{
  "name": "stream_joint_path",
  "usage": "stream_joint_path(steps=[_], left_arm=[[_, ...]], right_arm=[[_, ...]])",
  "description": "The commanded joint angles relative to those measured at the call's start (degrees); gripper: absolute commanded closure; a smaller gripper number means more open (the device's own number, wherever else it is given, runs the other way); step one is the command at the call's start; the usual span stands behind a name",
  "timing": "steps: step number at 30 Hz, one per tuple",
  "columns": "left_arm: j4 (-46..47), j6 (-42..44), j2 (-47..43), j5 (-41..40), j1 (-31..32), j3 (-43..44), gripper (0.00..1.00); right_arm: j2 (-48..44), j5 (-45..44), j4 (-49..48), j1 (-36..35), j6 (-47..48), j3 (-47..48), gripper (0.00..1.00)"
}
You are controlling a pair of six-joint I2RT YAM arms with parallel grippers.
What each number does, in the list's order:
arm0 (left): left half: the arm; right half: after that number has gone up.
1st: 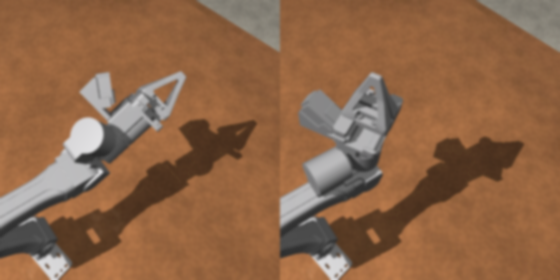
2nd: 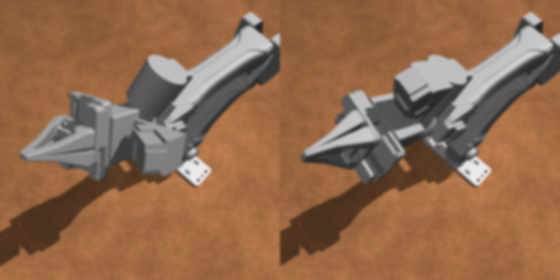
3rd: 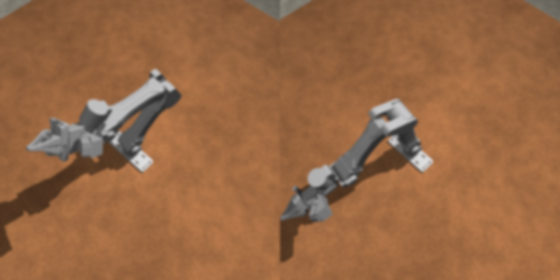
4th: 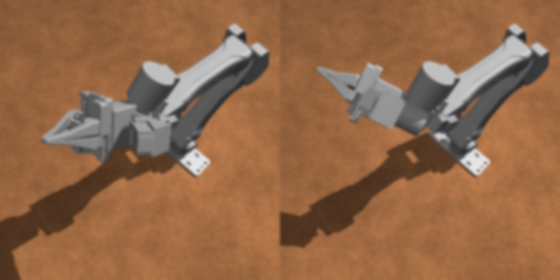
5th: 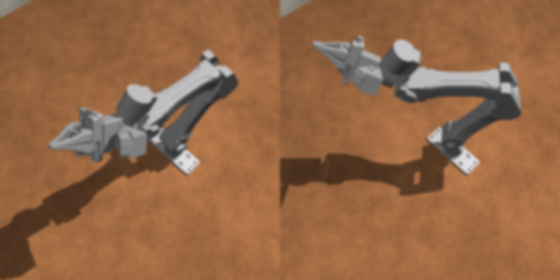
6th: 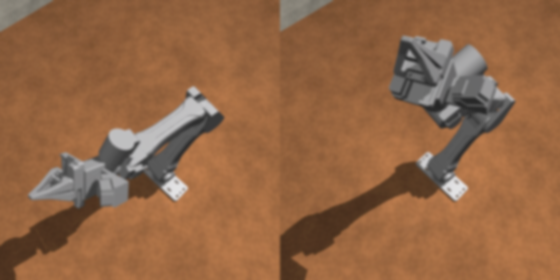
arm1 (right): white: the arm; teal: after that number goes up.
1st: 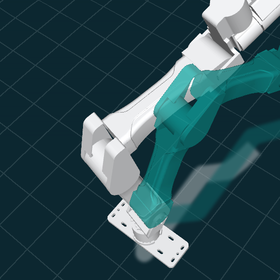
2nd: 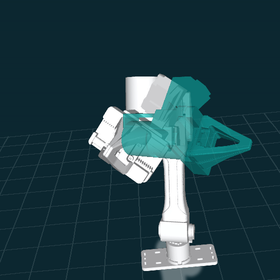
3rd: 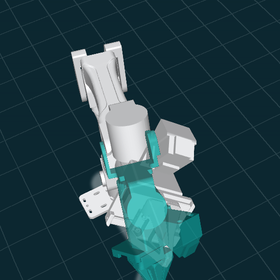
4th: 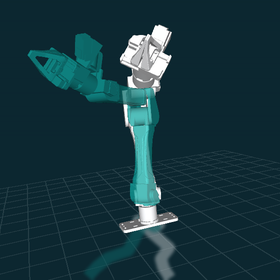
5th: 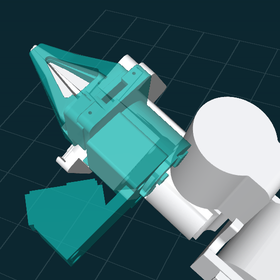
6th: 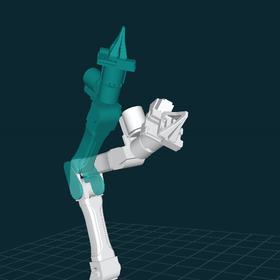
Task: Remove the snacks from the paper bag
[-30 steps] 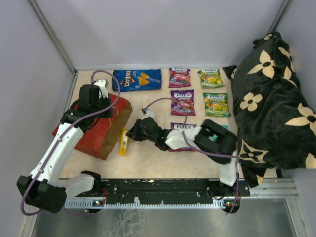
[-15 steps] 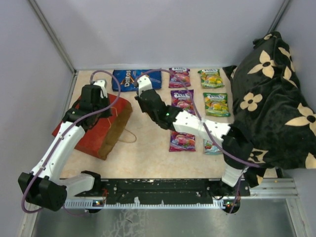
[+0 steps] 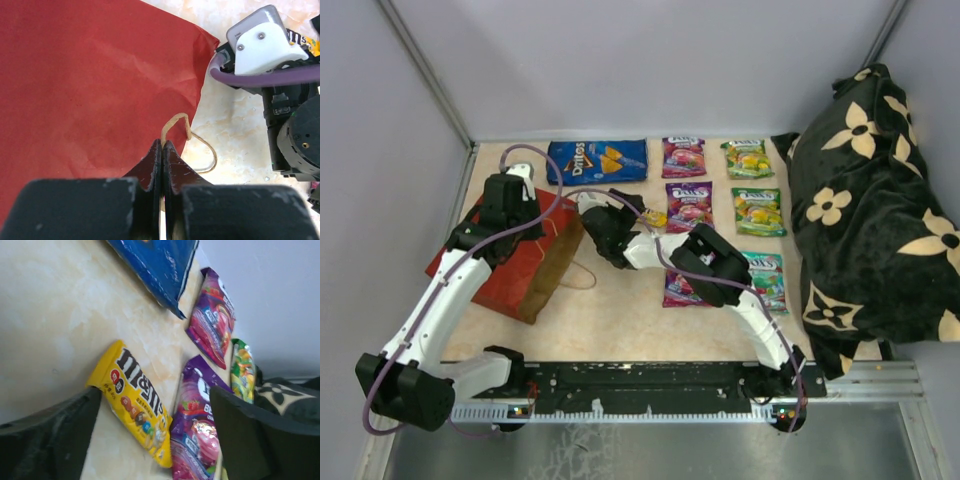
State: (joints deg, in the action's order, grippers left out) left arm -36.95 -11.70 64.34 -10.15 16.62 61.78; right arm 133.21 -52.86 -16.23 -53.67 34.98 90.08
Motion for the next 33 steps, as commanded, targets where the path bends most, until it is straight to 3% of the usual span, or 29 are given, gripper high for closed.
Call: stream_joint_path(steps=[1, 6, 9, 13, 17, 19, 22, 25, 33], left_arm=[[0.13, 0.54, -1.27, -0.73, -0.19, -0.29, 0.98], [0.46, 0.61, -0.71, -0.54, -0.32, -0.1, 0.98], [0.4, 0.67, -1.11, -0.8, -0.47, 0.23, 0.98], [0.28, 0.72, -1.41, -0.8, -0.52, 0.39, 0.97], [0.13, 0.54, -1.34, -0.99, -0.54, 0.36, 0.97], [-0.04, 0.46, -1.11, -0.78, -0.54, 0.53, 0.97], [-0.81, 0.28, -0.77, 0.15, -0.54, 1.15, 0.98], [-1.13, 0.29, -1.16, 1.45, -0.54, 1.09, 0.98], [-2.44, 0.02, -1.68, 4.3, -0.54, 0.45, 0.99]], right_arm=[[-10.01, 5.28, 1.6, -0.31, -11.41, 2.48, 0.01], [-25.51, 23.49, 1.85, 1.99, -30.24, -6.34, 0.01], [-36.61, 35.0, -0.21, 5.44, -49.47, -14.33, 0.01], [-44.32, 52.02, -18.48, 7.96, -83.37, -34.19, 0.07], [-40.78, 48.63, -39.76, 0.19, -105.64, -48.14, 0.1], [-33.63, 46.06, -52.75, -3.67, -113.98, -50.96, 0.1], [-20.76, 48.98, -67.06, -6.39, -120.54, -45.52, 0.11], [-11.2, 50.95, -67.33, -8.35, -124.37, -36.9, 0.12], [-2.51, 51.93, -41.46, -9.08, -125.29, -20.23, 0.17]])
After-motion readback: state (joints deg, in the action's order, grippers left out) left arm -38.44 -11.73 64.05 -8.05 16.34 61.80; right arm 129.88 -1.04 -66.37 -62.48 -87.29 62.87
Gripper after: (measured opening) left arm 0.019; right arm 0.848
